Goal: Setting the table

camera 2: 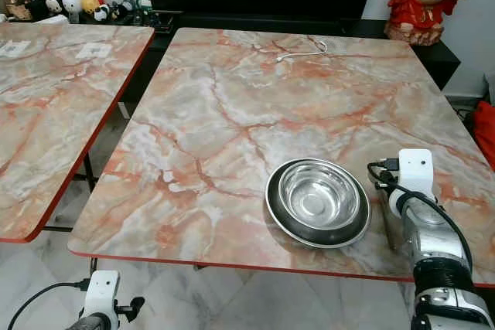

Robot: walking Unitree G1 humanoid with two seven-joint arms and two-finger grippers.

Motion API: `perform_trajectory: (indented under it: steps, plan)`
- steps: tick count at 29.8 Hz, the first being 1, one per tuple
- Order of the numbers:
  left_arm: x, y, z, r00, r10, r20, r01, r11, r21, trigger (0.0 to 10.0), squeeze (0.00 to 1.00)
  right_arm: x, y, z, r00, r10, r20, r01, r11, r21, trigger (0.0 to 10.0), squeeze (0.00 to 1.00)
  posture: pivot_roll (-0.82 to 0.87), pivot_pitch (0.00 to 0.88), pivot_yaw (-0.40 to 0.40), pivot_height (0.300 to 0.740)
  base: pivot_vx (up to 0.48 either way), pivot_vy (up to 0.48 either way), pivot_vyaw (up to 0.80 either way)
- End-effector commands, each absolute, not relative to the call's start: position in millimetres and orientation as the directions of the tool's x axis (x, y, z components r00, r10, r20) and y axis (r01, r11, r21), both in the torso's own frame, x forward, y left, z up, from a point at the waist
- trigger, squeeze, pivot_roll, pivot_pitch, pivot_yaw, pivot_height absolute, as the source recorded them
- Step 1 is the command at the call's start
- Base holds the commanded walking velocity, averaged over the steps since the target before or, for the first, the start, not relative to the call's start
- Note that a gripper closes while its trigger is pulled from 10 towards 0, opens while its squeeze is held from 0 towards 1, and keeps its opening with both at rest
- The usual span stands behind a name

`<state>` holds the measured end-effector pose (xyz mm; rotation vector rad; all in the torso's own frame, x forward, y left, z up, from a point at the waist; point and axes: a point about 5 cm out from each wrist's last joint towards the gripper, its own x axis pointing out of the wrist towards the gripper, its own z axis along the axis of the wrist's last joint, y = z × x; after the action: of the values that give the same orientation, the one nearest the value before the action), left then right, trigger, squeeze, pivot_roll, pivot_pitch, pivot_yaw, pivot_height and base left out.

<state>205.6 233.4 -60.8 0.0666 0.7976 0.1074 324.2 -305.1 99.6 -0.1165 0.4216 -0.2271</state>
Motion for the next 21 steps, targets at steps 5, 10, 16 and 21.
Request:
perform_trajectory:
  steps: [5, 10, 16, 21]
  plan:
    - [202.9, 234.0, -62.4, 0.684, 0.12, -0.72, -0.068, 0.993, 0.101, 10.0, 0.0, 319.3, -315.3, 98.3, 0.866, -0.286, -0.409, 0.222, 0.955, -0.197, 10.0, 0.0, 0.07, 0.064, -0.032, 0.74, 0.0, 0.0, 0.0]
    - [202.0, 235.5, -62.5, 0.681, 0.122, -0.722, -0.069, 0.992, 0.102, 10.0, 0.0, 314.9, -317.0, 92.1, 0.855, -0.297, -0.424, 0.245, 0.954, -0.174, 10.0, 0.0, 0.07, 0.064, -0.031, 0.74, 0.0, 0.0, 0.0]
    - [201.5, 236.9, -62.4, 0.68, 0.123, -0.723, -0.07, 0.992, 0.103, 10.0, 0.0, 315.9, -314.4, 91.2, 0.857, -0.287, -0.427, 0.236, 0.957, -0.171, 10.0, 0.0, 0.07, 0.064, -0.028, 0.74, 0.0, 0.0, 0.0]
    - [201.0, 237.6, -62.5, 0.679, 0.123, -0.724, -0.07, 0.992, 0.103, 10.0, 0.0, 317.0, -312.4, 91.1, 0.859, -0.276, -0.431, 0.222, 0.96, -0.172, 10.0, 0.0, 0.07, 0.064, -0.03, 0.74, 0.0, 0.0, 0.0]
